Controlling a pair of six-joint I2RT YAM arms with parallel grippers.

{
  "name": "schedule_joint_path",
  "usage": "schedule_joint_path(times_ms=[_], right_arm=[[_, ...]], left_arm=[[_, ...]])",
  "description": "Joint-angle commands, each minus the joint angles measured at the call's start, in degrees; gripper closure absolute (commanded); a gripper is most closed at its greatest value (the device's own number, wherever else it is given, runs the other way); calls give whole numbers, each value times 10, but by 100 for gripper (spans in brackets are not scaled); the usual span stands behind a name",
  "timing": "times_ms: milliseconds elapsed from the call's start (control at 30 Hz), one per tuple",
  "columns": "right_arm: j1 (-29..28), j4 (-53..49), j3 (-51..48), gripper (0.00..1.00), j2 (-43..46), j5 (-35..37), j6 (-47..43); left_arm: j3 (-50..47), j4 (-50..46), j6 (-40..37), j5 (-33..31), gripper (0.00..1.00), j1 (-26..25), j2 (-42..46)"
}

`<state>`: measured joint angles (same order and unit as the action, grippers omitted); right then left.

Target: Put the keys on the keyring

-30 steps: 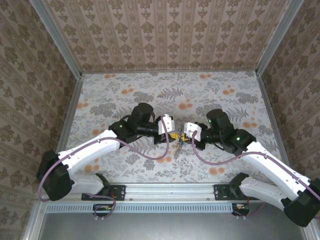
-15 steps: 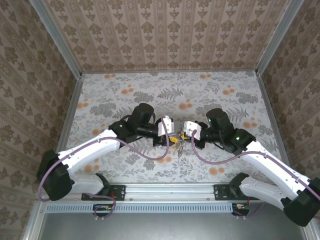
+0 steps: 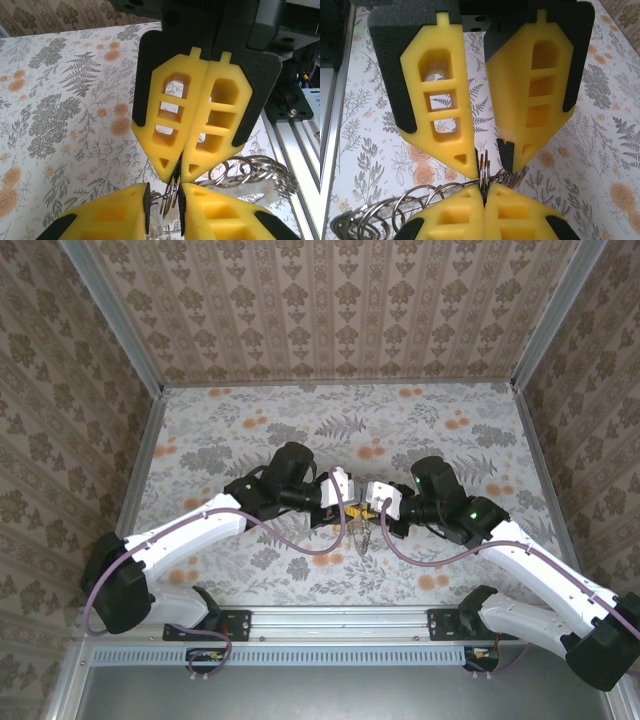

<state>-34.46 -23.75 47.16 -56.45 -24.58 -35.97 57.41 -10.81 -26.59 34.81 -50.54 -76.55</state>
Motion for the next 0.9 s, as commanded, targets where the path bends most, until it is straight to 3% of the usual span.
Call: schedule_joint_path(times_ms=[0,400,533,867], right_arm=[[-3,24,20,100,-4,-10,9],[-3,71,7,100,5,-32,26],[-4,70,6,100,6,-35,26],[-3,68,9,100,5,-33,27]], left_arm=[[15,-2,-10,17,79,-2,0],[1,-16,-37,32,81,-2,16],[10,-35,-45,24,90,0,13],[16,-50,-47,-25,77,-1,11]])
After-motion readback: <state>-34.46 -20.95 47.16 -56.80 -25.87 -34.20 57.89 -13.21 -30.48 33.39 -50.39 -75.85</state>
